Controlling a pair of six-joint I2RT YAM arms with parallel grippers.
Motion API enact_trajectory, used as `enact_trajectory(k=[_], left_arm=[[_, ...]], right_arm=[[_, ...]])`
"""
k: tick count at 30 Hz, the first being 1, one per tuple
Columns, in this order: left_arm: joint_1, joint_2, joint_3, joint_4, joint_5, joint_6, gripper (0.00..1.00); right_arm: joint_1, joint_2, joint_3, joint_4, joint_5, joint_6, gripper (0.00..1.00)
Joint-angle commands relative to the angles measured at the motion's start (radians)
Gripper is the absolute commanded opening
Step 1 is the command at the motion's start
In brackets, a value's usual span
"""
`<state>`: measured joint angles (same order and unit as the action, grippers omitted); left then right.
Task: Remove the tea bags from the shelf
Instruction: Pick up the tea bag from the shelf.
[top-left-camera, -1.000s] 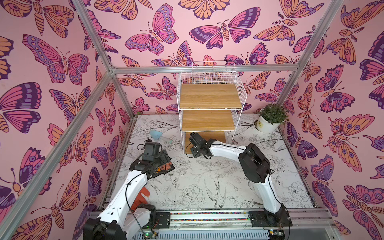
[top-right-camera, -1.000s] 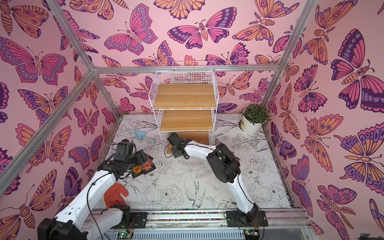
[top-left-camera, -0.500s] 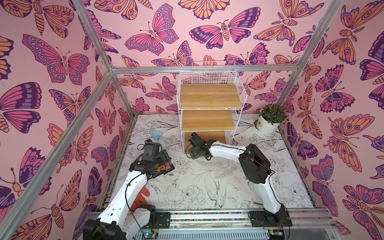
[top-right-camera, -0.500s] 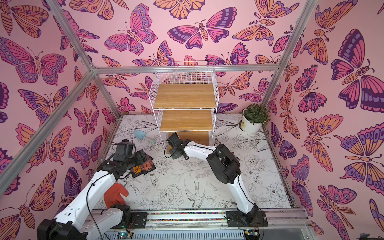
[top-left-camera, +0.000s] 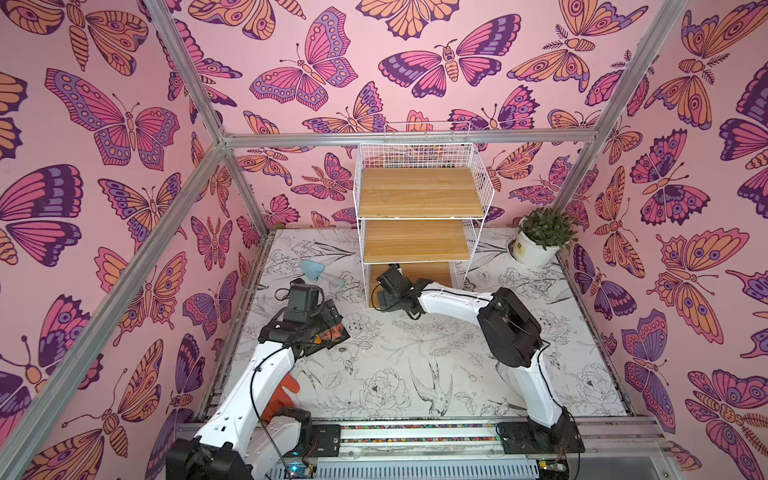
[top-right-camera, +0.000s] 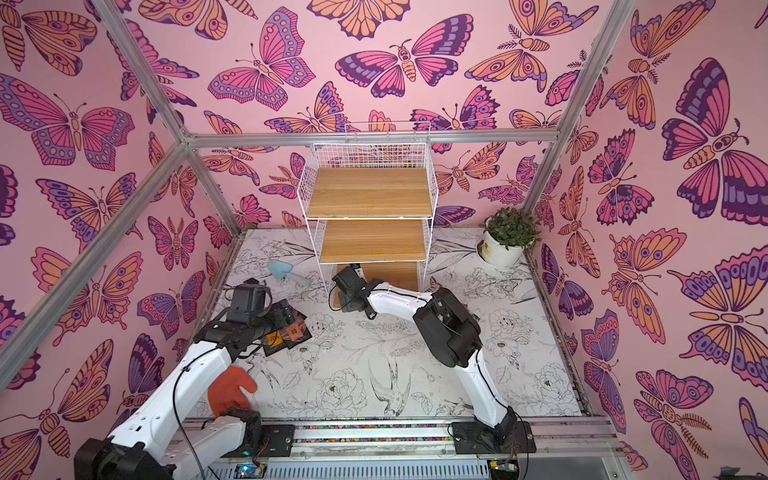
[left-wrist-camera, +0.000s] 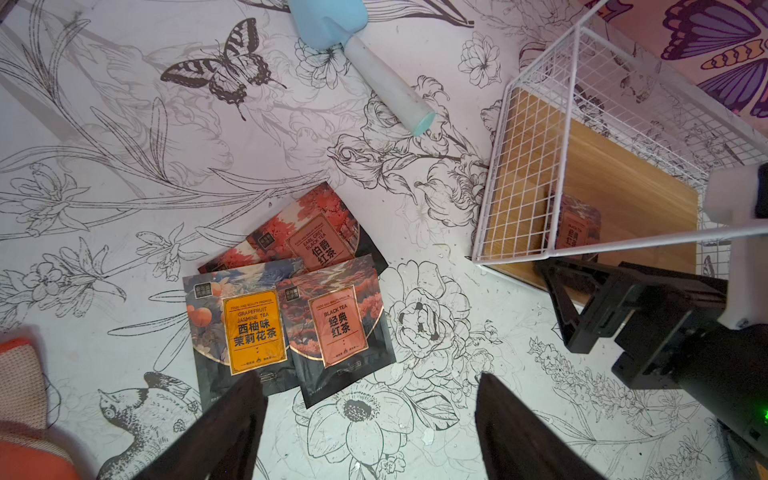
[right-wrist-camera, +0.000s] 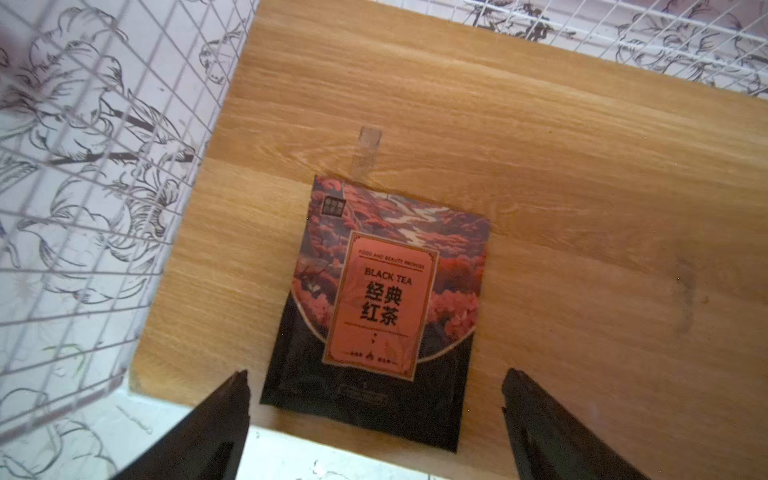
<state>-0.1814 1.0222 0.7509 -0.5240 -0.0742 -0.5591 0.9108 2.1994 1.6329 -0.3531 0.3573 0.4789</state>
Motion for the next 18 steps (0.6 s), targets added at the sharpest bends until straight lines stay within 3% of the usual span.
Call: enact_trajectory(k=[1,18], left_arm=[[0.008,-0.007,-0.002,0.004,0.004,0.002,0.83],[0.007,-0.020,-0.015,0.008,-0.001,0.004,0.83]], right_arm=[[-0.005,0.014,0.047,0.008,0.000,0.047,0.98],[-0.010,0.117,0.122,-0.081,0.041,0.059,0.99]])
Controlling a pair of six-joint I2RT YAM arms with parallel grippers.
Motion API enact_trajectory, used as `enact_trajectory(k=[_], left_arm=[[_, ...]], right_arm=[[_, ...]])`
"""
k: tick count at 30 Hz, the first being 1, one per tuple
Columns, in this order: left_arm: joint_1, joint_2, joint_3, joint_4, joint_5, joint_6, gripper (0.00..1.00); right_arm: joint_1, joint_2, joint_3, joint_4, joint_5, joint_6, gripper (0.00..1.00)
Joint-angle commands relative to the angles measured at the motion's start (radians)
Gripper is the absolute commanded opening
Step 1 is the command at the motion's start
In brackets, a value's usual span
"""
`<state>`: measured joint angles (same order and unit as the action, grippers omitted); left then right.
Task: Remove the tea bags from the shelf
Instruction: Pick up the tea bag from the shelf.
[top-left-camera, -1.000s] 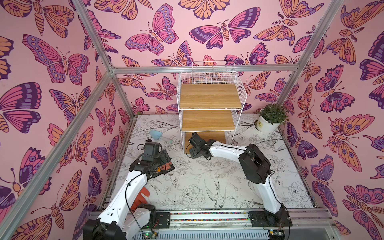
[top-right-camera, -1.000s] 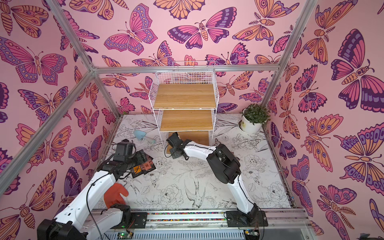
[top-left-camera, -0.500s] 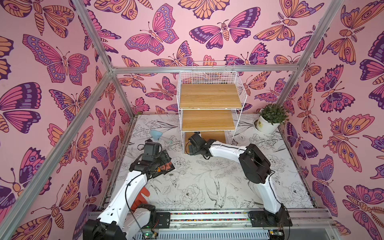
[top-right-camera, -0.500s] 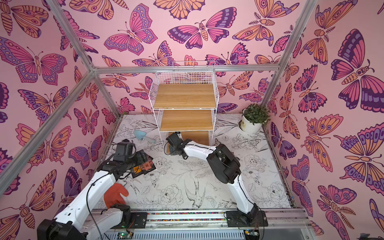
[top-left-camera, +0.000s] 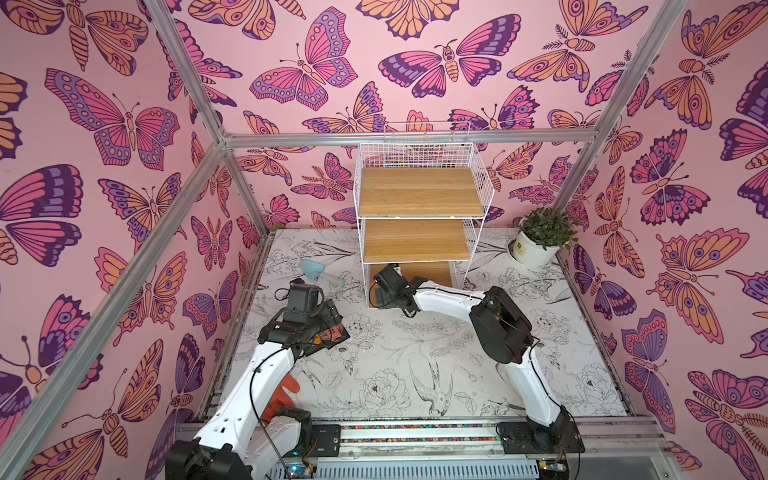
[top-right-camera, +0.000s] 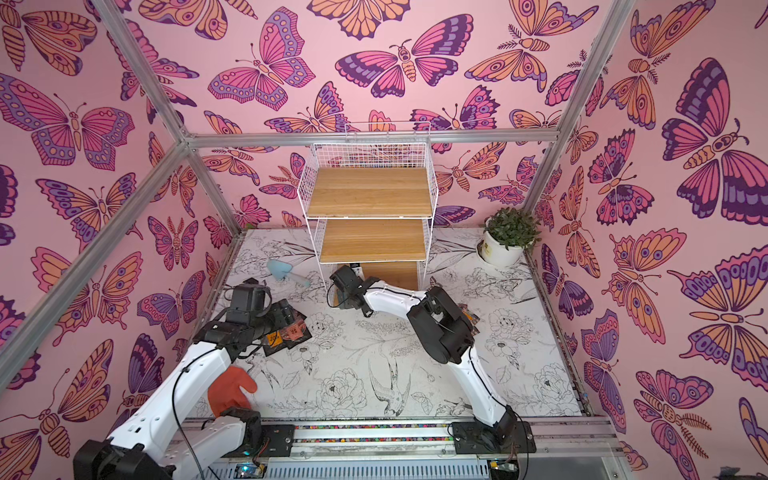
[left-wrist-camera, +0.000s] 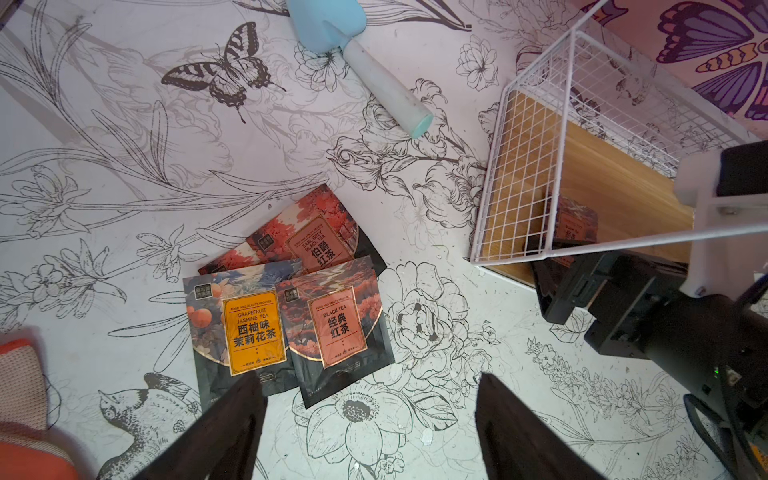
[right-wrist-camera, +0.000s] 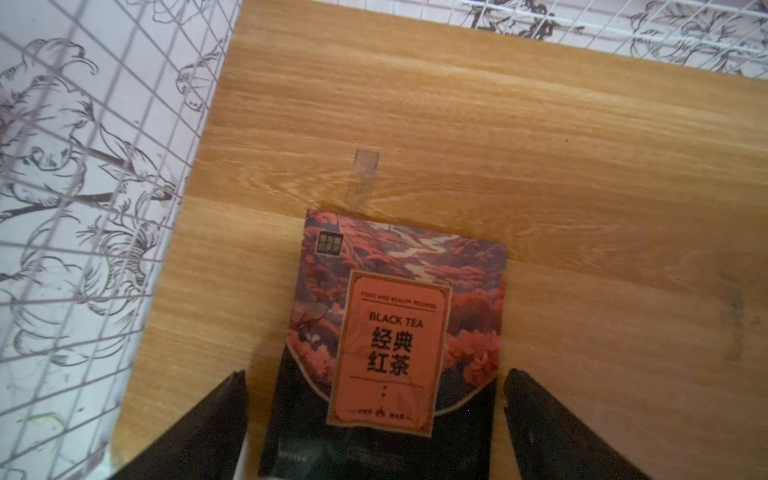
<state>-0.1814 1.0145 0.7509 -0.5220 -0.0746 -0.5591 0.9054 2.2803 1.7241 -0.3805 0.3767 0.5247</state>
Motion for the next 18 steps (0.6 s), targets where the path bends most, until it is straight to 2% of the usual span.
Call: enact_trajectory(k=[1,10,14,18], left_arm=[[0.008,-0.012,-0.017,0.007,-0.001,0.003,0.83],[0.008,-0.035,-0.031,0.004,-0.008,0.004,0.83],[0.007,-0.045,-0.036,0.005,-0.009,0.001,0.83],[0.008,-0.056,-0.043,0.004,-0.012,-0.001,0.83]], right_arm=[[-0.004,0.041,0.034,-0.060,0.016,0.015,0.99],[-0.025,0.049,-0.005,-0.123,-0.057,0.110,0.91],[-0.034,0.041,-0.024,-0.147,-0.088,0.113,0.86],[-0.036,0.060,-0.020,-0.192,-0.107,0.110,0.76]])
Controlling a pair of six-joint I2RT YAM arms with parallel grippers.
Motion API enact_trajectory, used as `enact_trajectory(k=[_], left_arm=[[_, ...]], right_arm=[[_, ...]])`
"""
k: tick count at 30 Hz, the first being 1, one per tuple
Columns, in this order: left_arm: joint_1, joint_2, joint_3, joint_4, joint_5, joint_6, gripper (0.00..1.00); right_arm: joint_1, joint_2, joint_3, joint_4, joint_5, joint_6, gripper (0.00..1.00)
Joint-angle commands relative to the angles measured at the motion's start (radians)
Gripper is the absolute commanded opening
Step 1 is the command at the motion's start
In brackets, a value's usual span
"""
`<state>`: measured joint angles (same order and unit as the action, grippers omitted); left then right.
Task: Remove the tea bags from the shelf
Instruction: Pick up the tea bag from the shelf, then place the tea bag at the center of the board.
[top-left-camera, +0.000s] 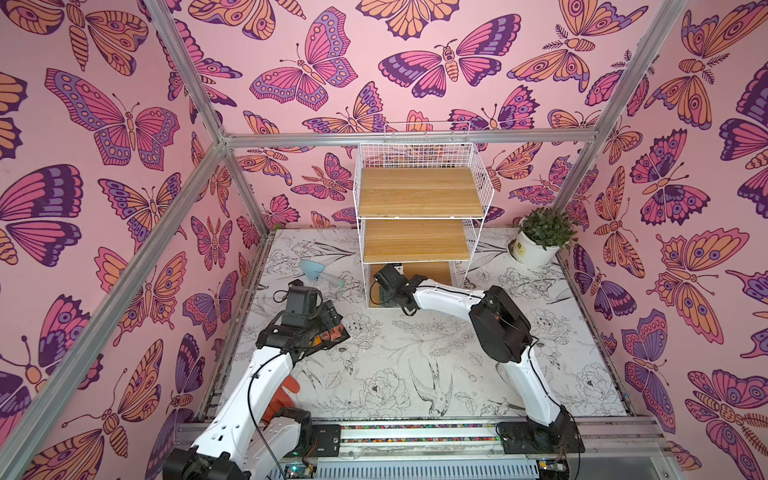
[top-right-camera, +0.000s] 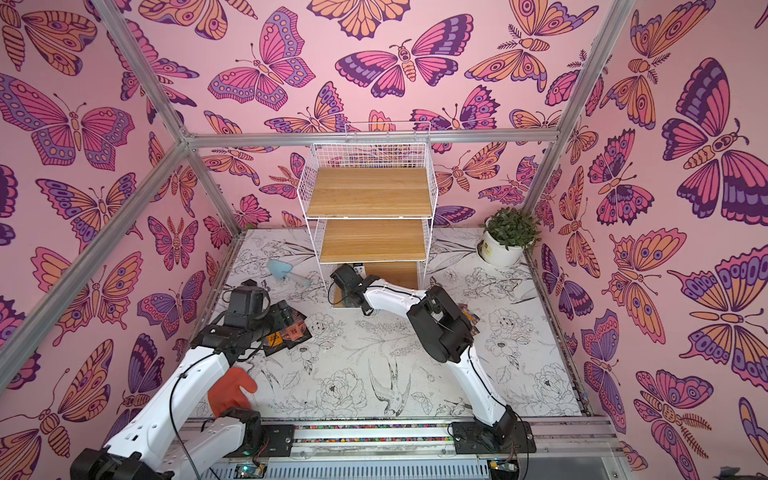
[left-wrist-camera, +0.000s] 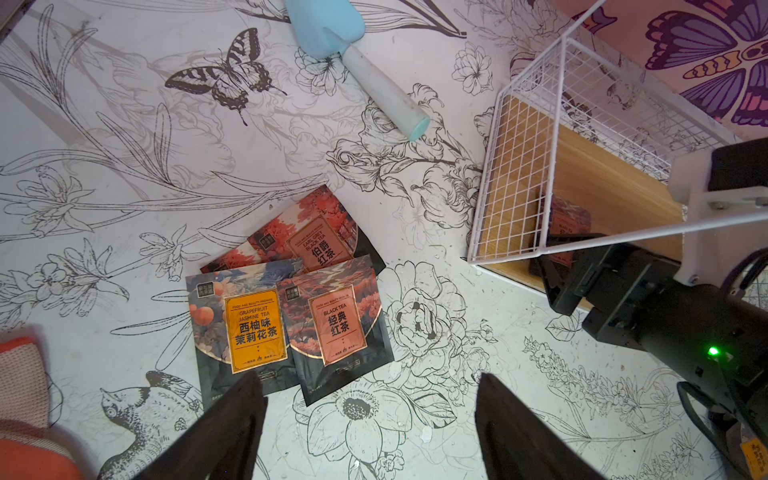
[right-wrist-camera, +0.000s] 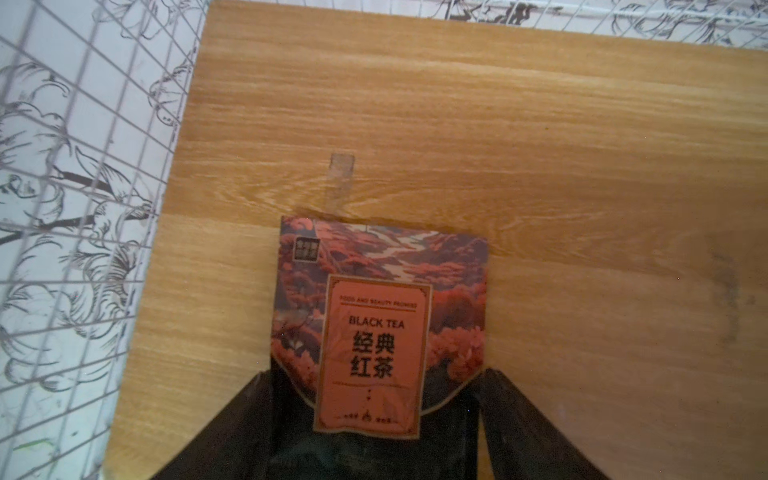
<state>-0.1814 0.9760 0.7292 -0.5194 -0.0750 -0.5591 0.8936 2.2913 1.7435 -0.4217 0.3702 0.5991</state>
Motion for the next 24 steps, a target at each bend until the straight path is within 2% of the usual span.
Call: enact_trajectory(k=[1,13,14,24], left_arm=[[0.007,-0.019,-0.022,0.002,-0.014,-0.001,0.83],[0.007,-0.021,-0.017,0.009,-0.008,0.008,0.82],[0.007,-0.022,-0.015,0.009,-0.008,0.009,0.82],[0.007,-0.020,0.002,0.003,-0.001,0.012,0.83]], right_arm=[[-0.028,0.054,-0.043,-0.154,-0.105,0.035,0.73],[-0.033,-0.085,-0.190,-0.108,-0.174,-0.005,0.03],[-0.033,-0.105,-0.204,-0.106,-0.181,-0.011,0.00],[-0.012,-0.368,-0.413,-0.115,-0.202,-0.027,0.00]])
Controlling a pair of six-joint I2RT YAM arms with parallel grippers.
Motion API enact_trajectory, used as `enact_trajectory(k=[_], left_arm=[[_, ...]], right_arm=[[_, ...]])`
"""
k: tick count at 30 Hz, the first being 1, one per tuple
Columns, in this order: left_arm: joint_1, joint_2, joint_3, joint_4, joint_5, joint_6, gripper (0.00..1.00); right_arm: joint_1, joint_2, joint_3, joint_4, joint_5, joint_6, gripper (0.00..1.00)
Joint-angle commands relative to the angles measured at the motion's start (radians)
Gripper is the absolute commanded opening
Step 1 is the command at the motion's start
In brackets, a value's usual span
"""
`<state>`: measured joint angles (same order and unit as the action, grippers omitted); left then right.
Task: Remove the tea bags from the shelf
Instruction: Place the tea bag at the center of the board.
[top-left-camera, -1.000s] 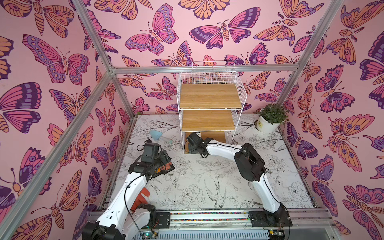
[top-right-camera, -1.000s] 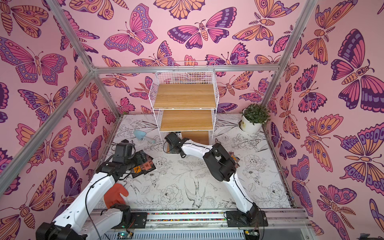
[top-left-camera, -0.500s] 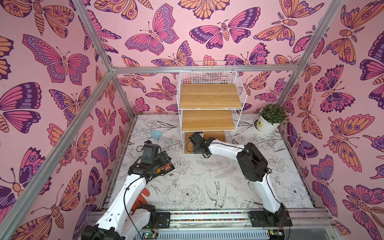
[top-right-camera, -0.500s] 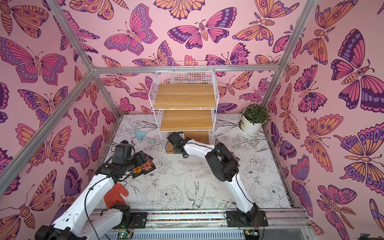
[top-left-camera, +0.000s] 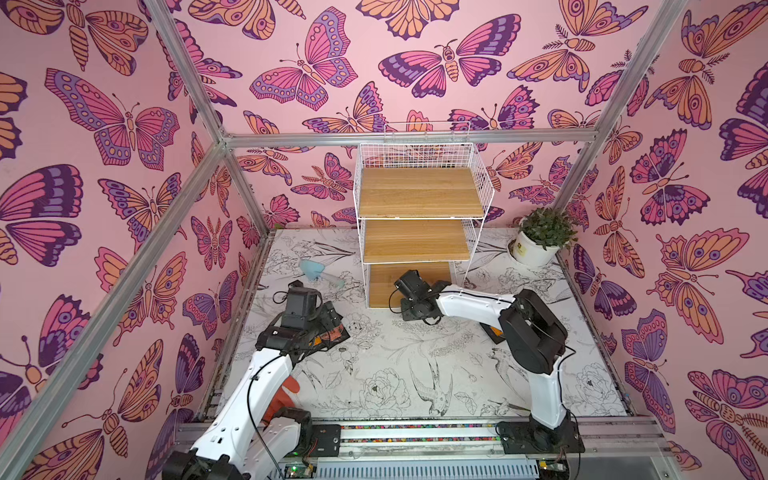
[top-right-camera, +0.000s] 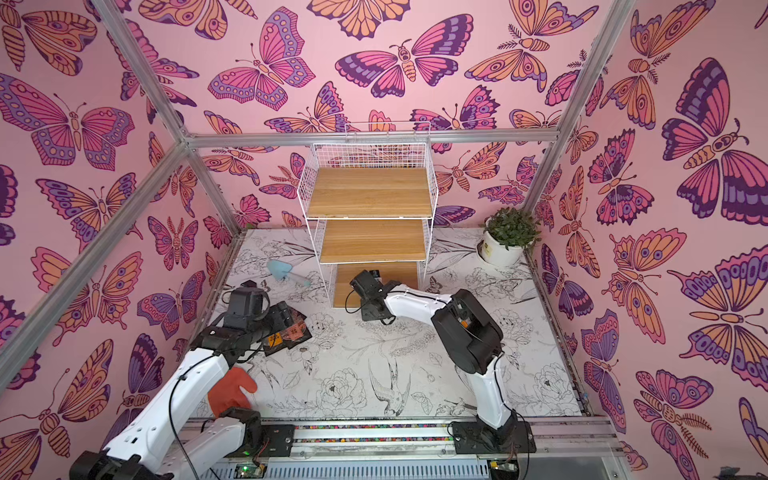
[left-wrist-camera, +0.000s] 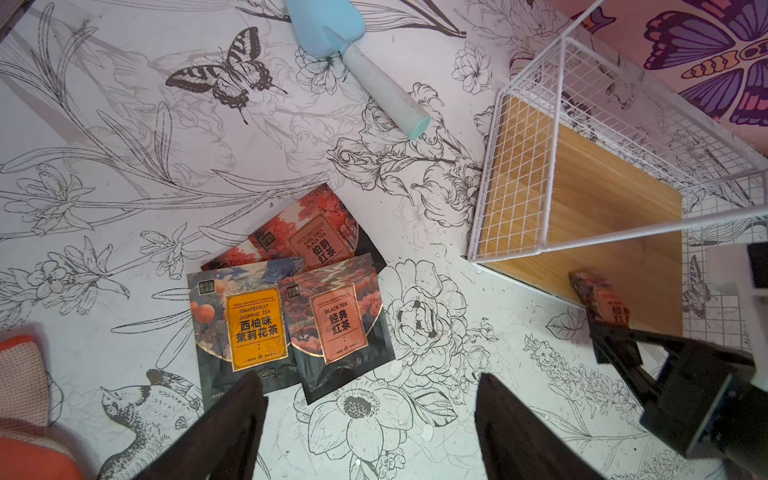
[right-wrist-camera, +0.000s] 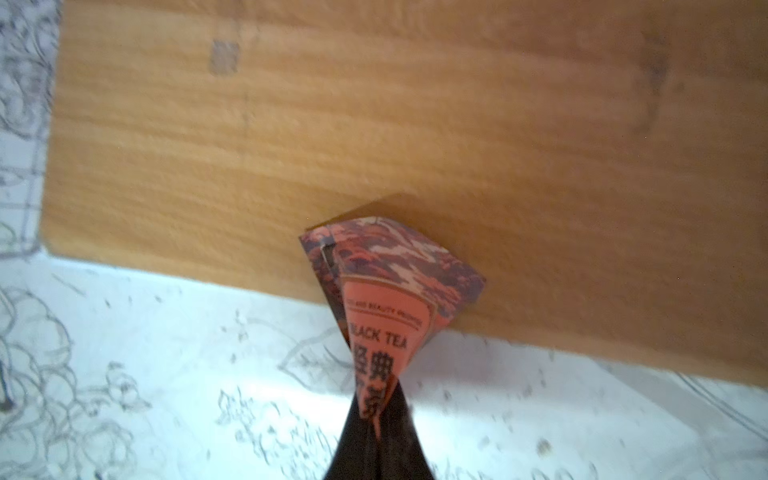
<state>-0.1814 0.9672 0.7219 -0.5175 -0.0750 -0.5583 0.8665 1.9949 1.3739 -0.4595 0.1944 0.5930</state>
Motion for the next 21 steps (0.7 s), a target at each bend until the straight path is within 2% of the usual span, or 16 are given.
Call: enact_trajectory(k=[1,6,12,16,21], left_arm=[[0.007,-0.011,0.009,0.001,0.000,0.010,0.83],[0.008,-0.001,0.016,0.004,0.004,0.011,0.83],[0.007,0.019,0.028,0.009,0.019,0.014,0.83],[0.007,0.031,0.032,0.015,0.023,0.017,0.83],[0.007,0.047,0.035,0.019,0.032,0.017,0.83]], right_arm=[[0.019,-0.115,-0.081,-0.079,-0.018,-0.018,0.00],[0.026,-0.340,-0.245,-0.121,0.048,0.006,0.00],[0.001,-0.568,-0.375,-0.274,0.176,0.058,0.00],[-0.123,-0.656,-0.454,-0.280,0.181,0.024,0.00],[-0.309,-0.634,-0.503,-0.219,0.146,-0.065,0.00]])
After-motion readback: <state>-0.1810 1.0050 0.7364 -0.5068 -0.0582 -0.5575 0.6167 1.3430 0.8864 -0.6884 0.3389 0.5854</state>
